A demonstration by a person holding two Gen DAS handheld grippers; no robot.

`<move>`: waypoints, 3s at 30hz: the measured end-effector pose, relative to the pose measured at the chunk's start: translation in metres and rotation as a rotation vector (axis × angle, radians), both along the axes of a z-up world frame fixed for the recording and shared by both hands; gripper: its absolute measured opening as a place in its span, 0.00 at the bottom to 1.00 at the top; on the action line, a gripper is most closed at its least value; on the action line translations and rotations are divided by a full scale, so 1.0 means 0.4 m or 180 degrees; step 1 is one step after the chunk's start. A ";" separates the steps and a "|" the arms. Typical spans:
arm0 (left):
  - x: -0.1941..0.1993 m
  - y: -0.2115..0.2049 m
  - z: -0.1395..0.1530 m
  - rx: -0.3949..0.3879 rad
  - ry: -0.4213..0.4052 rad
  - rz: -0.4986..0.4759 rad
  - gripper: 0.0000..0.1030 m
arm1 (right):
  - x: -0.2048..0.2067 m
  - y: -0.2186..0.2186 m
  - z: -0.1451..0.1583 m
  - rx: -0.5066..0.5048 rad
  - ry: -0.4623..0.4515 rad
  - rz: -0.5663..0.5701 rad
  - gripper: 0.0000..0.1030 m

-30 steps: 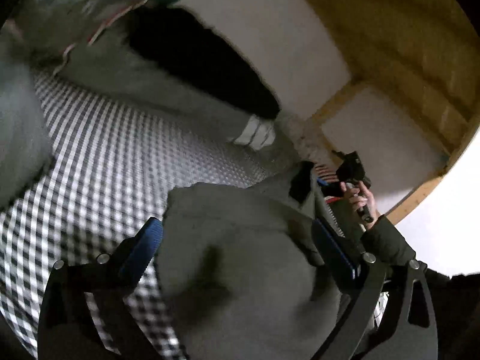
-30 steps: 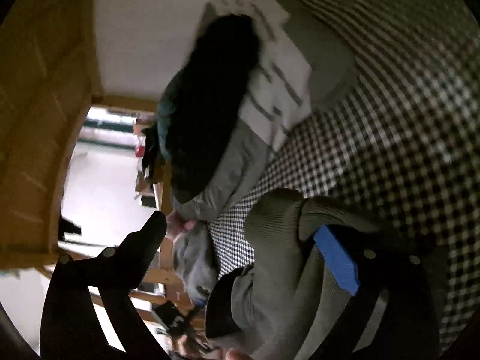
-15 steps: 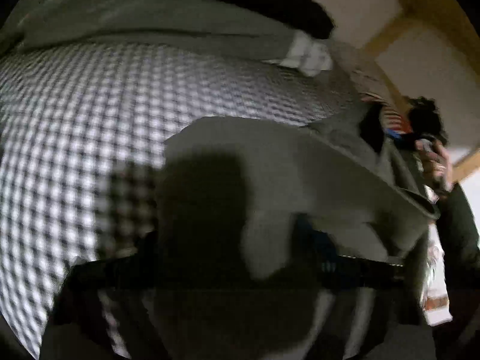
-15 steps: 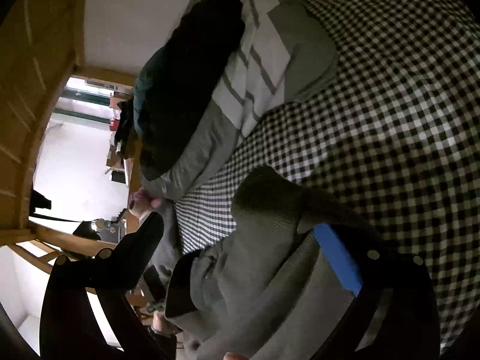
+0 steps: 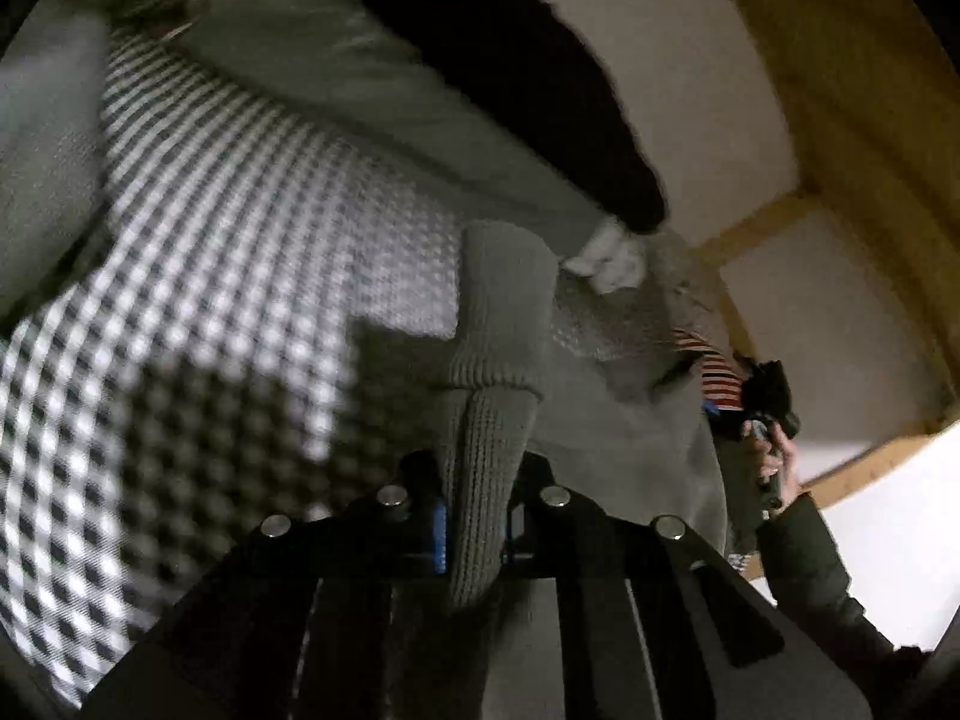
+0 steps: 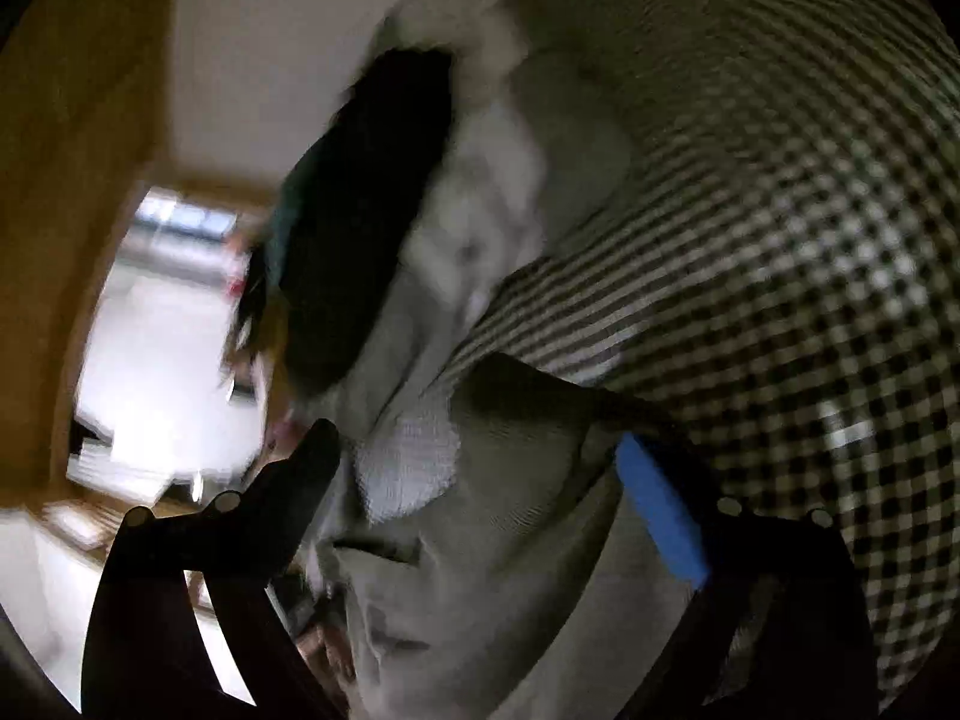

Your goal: Fold large clothes

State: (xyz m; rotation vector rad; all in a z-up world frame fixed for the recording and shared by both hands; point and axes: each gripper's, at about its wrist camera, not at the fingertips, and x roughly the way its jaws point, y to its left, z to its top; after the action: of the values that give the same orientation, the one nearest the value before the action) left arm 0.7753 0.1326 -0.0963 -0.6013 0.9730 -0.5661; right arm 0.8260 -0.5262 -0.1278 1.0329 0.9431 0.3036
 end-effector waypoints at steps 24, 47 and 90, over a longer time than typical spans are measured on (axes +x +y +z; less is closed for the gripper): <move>-0.026 0.098 0.009 0.0029 0.0077 0.0401 0.09 | -0.047 0.007 0.009 -0.1526 -0.0062 0.1018 0.09; -0.412 0.056 -0.090 -0.0224 -0.0074 -0.0366 0.94 | -0.582 -0.001 -0.033 -0.1509 -0.0815 0.2112 0.57; -0.434 0.089 0.076 -0.0291 -0.0379 -0.0525 0.92 | -0.700 0.005 -0.053 -0.1135 -0.1098 0.1697 0.64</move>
State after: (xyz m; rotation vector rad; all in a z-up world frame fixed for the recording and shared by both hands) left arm 0.6018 0.1682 -0.0658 -0.5647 0.8925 -0.7880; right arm 0.5460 -0.5243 -0.1492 0.3714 0.9022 0.7045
